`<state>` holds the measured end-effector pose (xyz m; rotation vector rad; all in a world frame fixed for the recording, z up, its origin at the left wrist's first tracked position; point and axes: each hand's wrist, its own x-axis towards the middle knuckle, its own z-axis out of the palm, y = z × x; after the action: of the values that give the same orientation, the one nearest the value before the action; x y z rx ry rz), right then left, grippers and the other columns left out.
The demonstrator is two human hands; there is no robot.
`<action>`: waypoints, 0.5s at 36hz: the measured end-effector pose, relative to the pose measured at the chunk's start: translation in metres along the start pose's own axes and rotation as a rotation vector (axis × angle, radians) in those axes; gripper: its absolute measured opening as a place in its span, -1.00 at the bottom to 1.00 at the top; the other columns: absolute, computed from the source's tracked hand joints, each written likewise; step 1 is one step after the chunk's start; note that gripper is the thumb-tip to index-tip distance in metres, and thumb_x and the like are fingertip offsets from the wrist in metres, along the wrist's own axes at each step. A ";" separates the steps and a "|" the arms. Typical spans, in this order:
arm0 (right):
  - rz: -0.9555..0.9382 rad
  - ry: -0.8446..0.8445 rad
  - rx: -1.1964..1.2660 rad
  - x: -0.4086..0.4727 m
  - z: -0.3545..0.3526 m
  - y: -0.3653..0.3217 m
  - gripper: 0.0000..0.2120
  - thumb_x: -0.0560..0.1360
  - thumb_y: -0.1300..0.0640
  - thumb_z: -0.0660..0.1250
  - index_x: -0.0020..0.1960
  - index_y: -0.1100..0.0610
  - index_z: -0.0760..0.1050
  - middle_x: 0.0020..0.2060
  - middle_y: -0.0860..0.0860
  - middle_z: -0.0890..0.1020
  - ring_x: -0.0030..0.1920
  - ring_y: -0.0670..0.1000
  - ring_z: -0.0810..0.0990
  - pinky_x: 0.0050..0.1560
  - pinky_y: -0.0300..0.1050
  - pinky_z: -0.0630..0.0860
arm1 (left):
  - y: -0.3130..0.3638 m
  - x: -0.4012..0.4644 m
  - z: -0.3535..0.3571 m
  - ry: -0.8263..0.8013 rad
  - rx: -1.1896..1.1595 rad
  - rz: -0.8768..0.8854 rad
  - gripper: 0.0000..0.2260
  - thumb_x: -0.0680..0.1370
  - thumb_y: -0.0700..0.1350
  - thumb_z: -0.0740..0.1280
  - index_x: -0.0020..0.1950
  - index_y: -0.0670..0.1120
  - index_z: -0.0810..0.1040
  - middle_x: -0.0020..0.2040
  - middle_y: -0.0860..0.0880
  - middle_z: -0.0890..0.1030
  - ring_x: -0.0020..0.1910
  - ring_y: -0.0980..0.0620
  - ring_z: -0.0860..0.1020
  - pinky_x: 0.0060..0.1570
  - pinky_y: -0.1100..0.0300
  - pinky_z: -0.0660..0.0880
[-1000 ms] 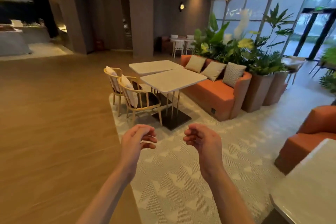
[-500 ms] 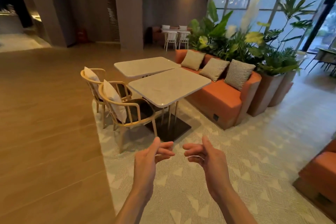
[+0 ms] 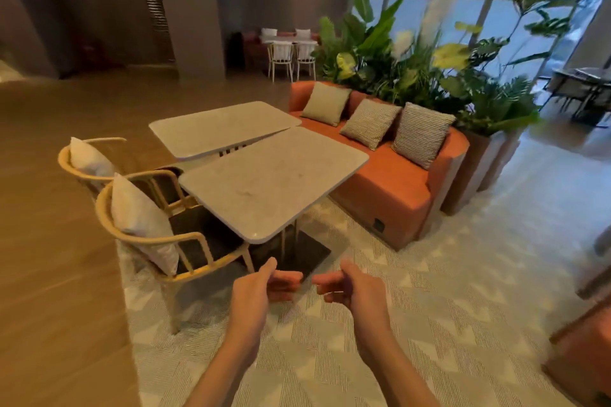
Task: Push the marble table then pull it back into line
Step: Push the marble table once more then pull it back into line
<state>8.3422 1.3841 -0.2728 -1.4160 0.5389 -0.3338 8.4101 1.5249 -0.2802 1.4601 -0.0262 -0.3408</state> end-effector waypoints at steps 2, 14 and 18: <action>0.021 -0.062 -0.013 0.045 0.002 0.002 -0.46 0.68 0.00 0.11 -0.24 0.15 0.75 -0.20 0.16 0.76 -0.22 0.05 0.71 -0.17 -0.14 0.59 | -0.005 0.038 0.009 0.038 -0.021 -0.007 -0.52 0.69 -0.01 0.16 -0.20 -0.19 0.76 -0.18 -0.18 0.75 -0.18 -0.12 0.72 -0.16 0.15 0.60; 0.158 -0.316 -0.098 0.261 0.024 -0.005 -0.66 0.66 0.04 0.21 -0.03 0.15 0.72 -0.12 0.12 0.76 -0.18 0.06 0.68 -0.10 -0.07 0.60 | -0.027 0.219 0.057 0.284 -0.123 -0.127 -0.63 0.69 -0.04 0.18 -0.05 -0.16 0.74 -0.08 -0.15 0.75 -0.09 -0.14 0.72 -0.05 -0.01 0.59; 0.182 -0.485 -0.180 0.315 0.040 0.014 -0.71 0.67 0.03 0.18 0.16 0.02 0.68 0.03 -0.03 0.75 0.06 0.01 0.72 -0.01 -0.12 0.64 | -0.037 0.269 0.069 0.259 -0.115 -0.105 -0.72 0.67 -0.11 0.20 0.09 -0.07 0.72 0.02 -0.09 0.75 0.01 -0.08 0.72 0.01 -0.11 0.64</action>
<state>8.6257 1.2535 -0.3330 -1.5421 0.2985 0.2093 8.6431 1.3904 -0.3587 1.3846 0.2749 -0.2325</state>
